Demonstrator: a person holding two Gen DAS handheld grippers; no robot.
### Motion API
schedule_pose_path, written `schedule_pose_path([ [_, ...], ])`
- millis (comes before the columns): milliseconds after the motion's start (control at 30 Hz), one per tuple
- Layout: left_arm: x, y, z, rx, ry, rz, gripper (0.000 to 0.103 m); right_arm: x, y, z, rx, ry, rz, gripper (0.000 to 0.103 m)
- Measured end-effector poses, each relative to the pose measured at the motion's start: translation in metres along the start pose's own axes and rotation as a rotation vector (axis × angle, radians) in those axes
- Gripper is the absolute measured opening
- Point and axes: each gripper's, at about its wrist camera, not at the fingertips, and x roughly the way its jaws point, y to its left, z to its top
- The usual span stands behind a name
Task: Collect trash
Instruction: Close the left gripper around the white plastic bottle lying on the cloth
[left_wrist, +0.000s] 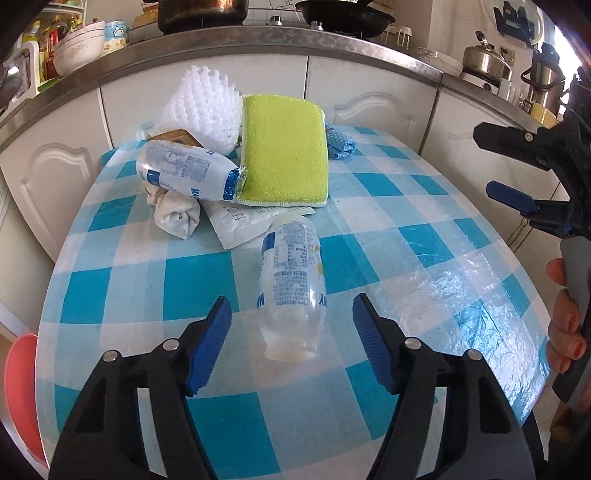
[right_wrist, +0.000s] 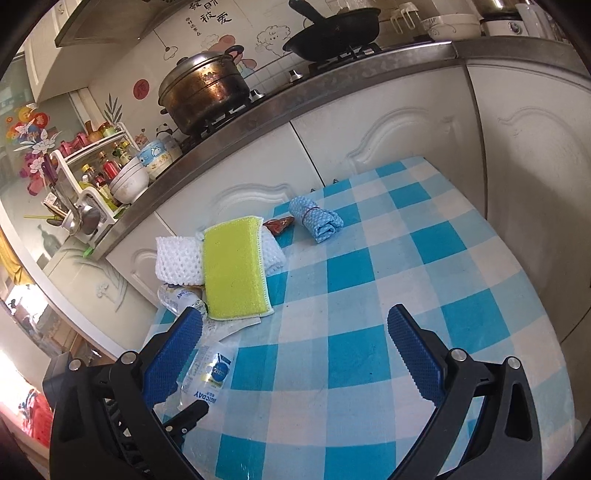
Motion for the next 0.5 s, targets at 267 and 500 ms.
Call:
schedule_pose_path([
  [267, 0.011, 0.007, 0.005, -0.030, 0.014, -0.010, 0.044, 0.054, 0.019, 0.006, -0.029, 0.062, 0.087, 0.099],
  [500, 0.001, 0.014, 0.003, -0.052, -0.023, -0.034, 0.044, 0.085, 0.045, 0.004, -0.066, 0.105, 0.153, 0.099],
])
